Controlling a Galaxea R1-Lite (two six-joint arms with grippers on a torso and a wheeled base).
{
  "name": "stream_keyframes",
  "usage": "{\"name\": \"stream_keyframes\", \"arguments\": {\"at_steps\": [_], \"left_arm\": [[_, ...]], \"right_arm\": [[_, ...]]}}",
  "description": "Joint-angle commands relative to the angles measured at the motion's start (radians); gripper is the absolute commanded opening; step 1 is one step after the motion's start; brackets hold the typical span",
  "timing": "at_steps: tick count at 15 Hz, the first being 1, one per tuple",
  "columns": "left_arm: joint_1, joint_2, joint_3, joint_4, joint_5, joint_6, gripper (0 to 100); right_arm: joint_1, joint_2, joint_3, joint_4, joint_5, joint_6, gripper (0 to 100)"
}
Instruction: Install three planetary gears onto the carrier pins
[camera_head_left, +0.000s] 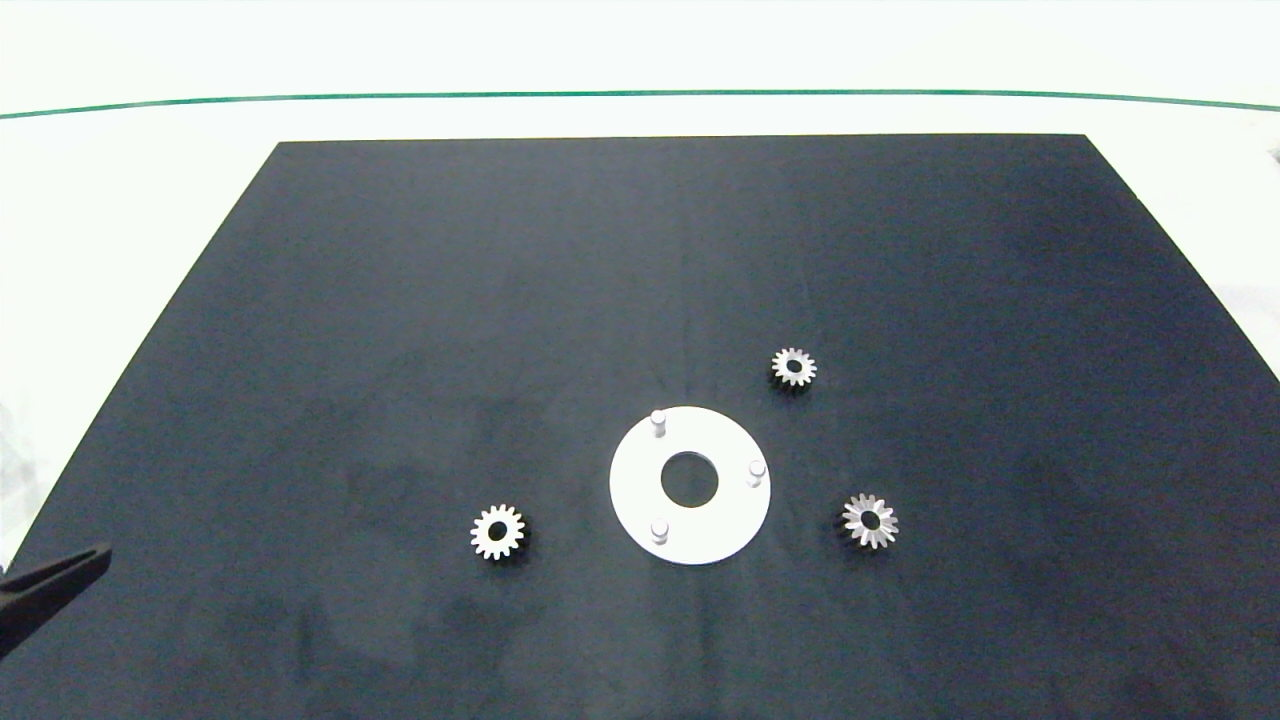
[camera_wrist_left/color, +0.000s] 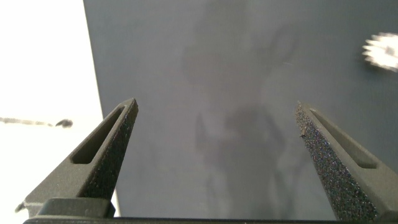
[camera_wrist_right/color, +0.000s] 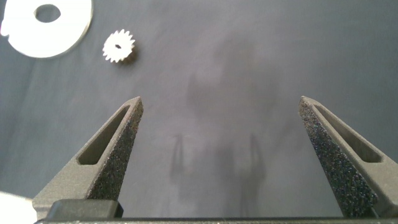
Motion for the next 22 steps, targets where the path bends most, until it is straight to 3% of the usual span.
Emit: {"name": "stream_keyframes", "arguments": {"at_steps": [1,4,7,10,12,17,20,22], "left_arm": [[0.091,0.223,-0.119,0.041,0.014,0.011,100],[0.077,0.223,-0.128,0.042,0.014,0.009,100],[0.082,0.217,-0.127,0.042,0.015,0.011,100],[0.08,0.215,-0.124,0.042,0.015,0.011,100],[0.077,0.215,-0.124,0.044,0.015,0.011,100],[0.076,0.195,-0.122,0.055,0.014,0.011,100],[0.076,0.19,-0.122,0.056,0.014,0.011,100],[0.076,0.186,-0.121,0.056,0.015,0.011,100]], "right_arm": [[0.191,0.286,-0.118,0.051,0.006,-0.022,100],[0.317,0.444,-0.169,0.047,-0.024,-0.024,100],[0.385,0.634,-0.267,0.044,-0.106,-0.019,100],[0.457,0.677,-0.313,0.045,-0.13,-0.024,100],[0.474,0.719,-0.336,0.045,-0.191,-0.022,100],[0.474,0.846,-0.376,0.044,-0.211,-0.025,100],[0.477,0.912,-0.396,-0.01,-0.265,-0.027,100],[0.477,0.936,-0.396,-0.038,-0.264,-0.042,100]]}}
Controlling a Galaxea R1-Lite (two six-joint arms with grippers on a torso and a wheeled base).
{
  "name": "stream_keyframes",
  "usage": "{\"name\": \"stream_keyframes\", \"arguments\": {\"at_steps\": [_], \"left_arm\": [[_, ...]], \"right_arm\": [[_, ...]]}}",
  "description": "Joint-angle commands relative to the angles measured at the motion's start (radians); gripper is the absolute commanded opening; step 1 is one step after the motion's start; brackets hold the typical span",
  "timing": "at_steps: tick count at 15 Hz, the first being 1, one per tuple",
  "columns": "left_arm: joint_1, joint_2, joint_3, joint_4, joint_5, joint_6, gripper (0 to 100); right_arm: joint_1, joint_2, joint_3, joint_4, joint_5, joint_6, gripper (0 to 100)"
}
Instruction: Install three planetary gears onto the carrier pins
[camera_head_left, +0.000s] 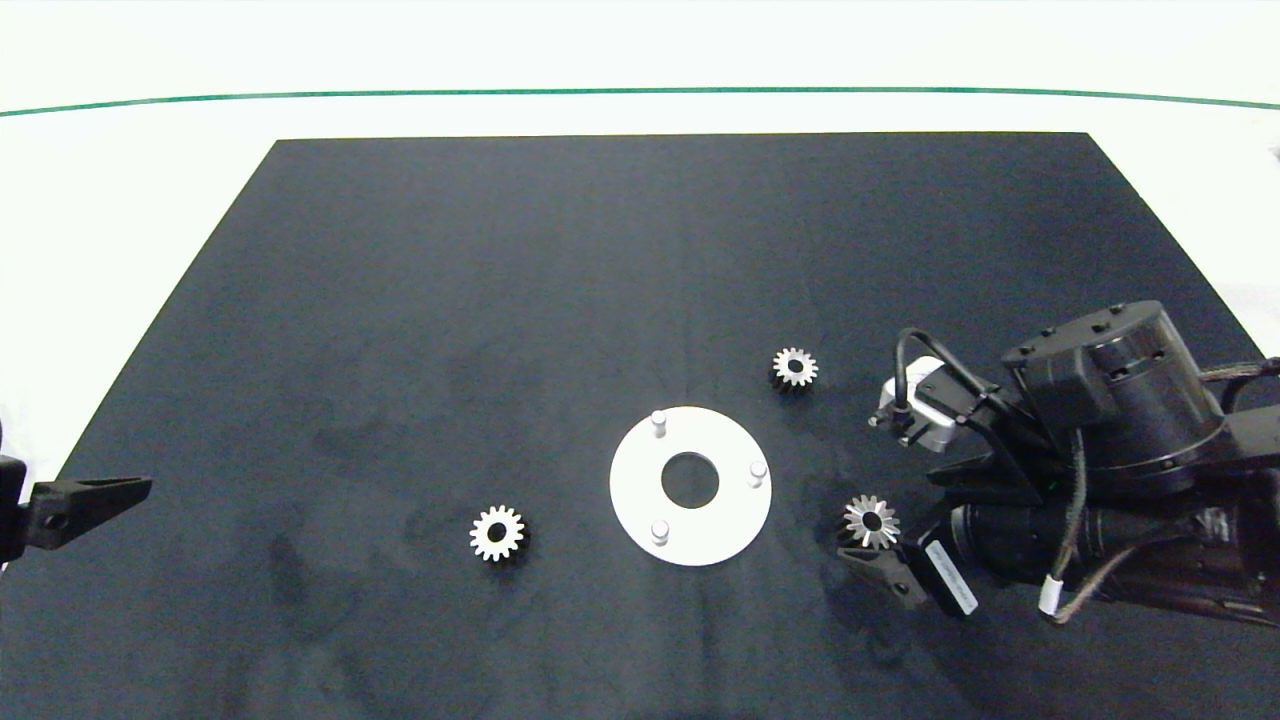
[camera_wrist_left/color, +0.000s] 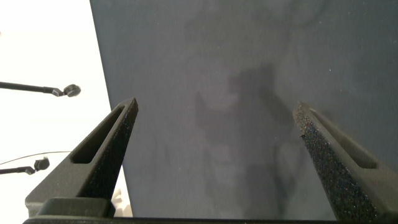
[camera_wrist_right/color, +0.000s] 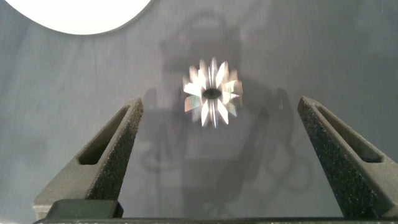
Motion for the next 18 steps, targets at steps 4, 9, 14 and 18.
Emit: {"name": "stream_keyframes", "arguments": {"at_steps": [4,9,14,18], "left_arm": [[-0.001,-0.014,0.001,0.01,0.002,0.003,100],[-0.001,-0.012,0.001,0.01,0.0,0.005,100],[-0.001,-0.014,0.0,0.009,0.0,0.005,100],[-0.003,-0.012,-0.002,0.009,0.0,0.0,100]], "right_arm": [[0.001,0.058,-0.004,-0.008,-0.003,-0.013,100],[-0.005,0.07,-0.001,-0.009,-0.003,-0.013,91],[-0.006,0.087,-0.001,-0.025,0.008,-0.002,81],[-0.017,0.087,-0.001,-0.031,0.013,-0.001,73]]}}
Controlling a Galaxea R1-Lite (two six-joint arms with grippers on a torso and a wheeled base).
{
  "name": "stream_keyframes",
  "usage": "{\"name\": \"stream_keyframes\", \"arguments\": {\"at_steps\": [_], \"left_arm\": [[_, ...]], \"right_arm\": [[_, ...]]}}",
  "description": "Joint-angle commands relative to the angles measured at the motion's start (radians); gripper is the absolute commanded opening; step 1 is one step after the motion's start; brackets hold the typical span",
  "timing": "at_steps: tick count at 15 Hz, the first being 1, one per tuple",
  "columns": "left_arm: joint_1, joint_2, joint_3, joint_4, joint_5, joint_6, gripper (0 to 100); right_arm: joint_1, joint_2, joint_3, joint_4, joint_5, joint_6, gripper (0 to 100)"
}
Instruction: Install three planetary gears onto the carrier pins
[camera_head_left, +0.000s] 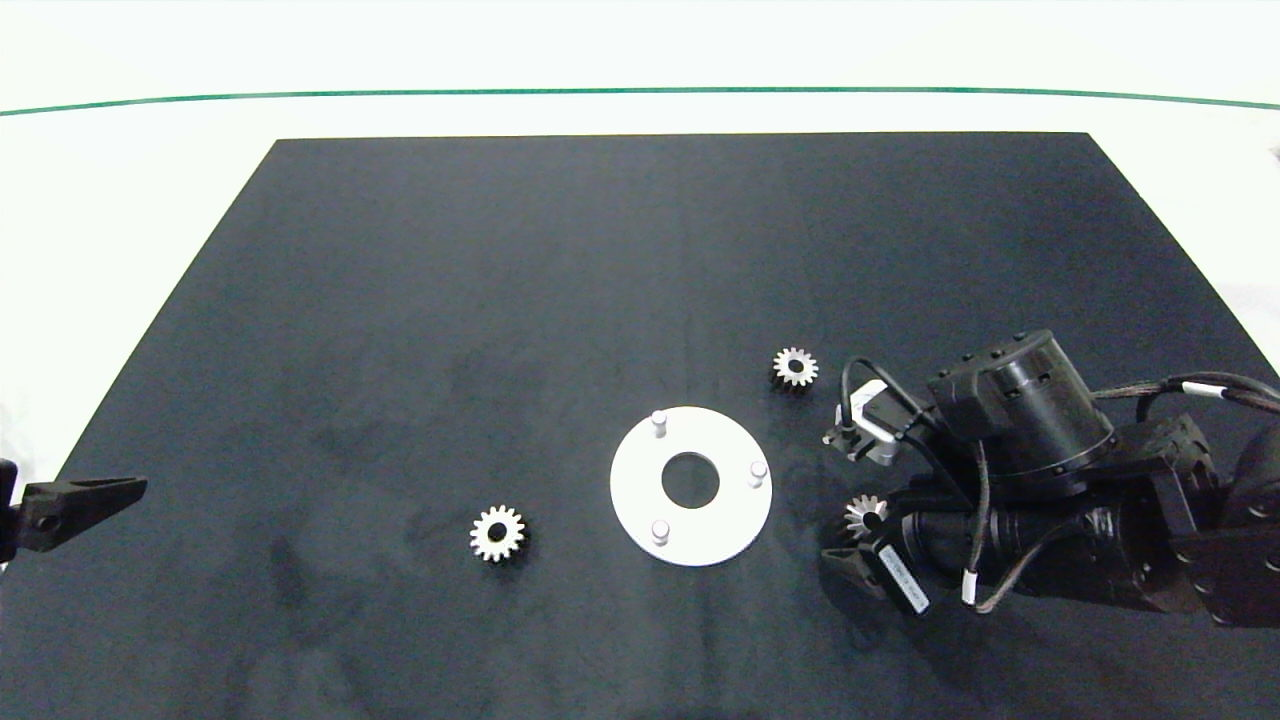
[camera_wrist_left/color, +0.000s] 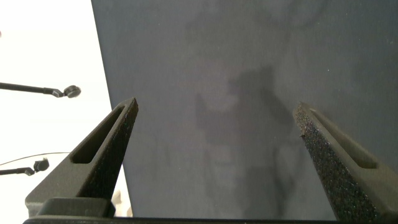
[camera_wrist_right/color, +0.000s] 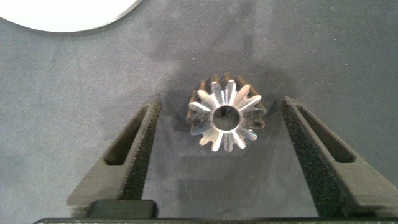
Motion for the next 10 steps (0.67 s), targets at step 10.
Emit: {"name": "stream_keyframes", "arguments": {"at_steps": [10], "left_arm": [[-0.042,-0.011,-0.001,0.001,-0.001,-0.006,100]], "right_arm": [[-0.038,-0.008,0.006,-0.001,0.051,-0.002,52]]}}
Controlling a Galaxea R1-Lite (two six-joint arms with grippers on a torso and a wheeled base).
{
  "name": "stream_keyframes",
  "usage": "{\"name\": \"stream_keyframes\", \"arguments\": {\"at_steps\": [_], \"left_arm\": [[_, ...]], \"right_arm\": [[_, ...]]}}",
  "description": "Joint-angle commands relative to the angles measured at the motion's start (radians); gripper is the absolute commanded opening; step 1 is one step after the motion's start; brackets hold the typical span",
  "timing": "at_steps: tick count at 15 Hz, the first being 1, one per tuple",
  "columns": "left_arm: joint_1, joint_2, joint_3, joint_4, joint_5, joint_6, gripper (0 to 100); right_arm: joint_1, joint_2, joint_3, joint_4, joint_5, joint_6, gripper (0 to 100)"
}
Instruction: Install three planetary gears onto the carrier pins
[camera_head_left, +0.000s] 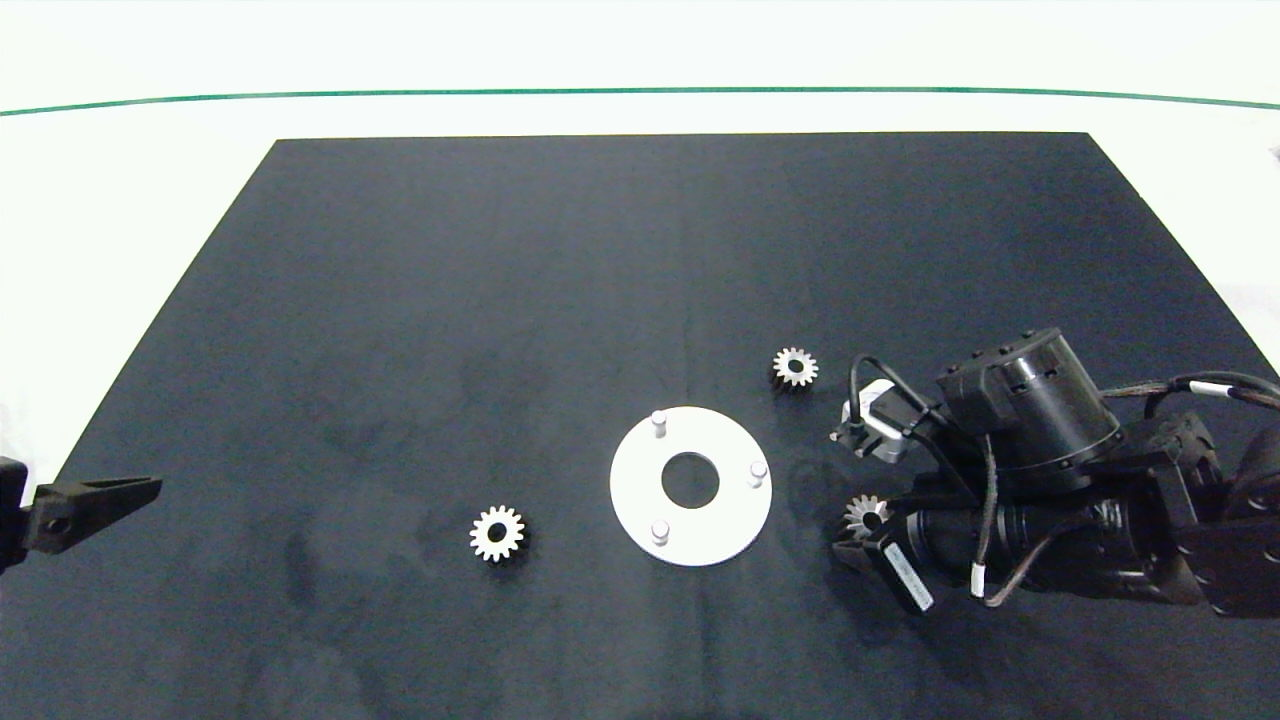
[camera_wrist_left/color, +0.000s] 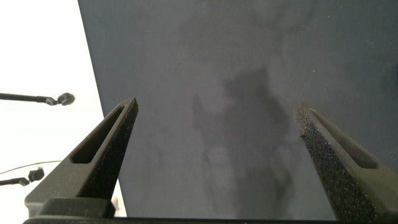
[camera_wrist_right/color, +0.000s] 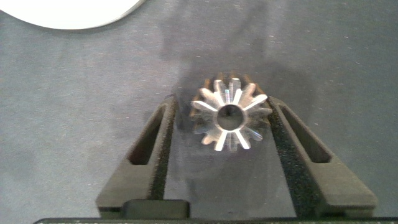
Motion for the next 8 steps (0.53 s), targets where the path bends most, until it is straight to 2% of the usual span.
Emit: {"name": "stream_keyframes", "arguments": {"at_steps": [1,4,8], "left_arm": [[0.0,-0.007,0.0,0.002,0.001,0.002,100],[0.0,-0.007,0.0,0.002,0.001,0.002,100],[0.0,-0.007,0.0,0.002,0.001,0.002,100]], "right_arm": [[-0.022,-0.01,0.0,0.001,-0.004,-0.003,51],[-0.041,-0.016,-0.001,0.003,0.013,-0.006,45],[-0.039,-0.022,0.02,0.001,0.016,-0.005,37]]}}
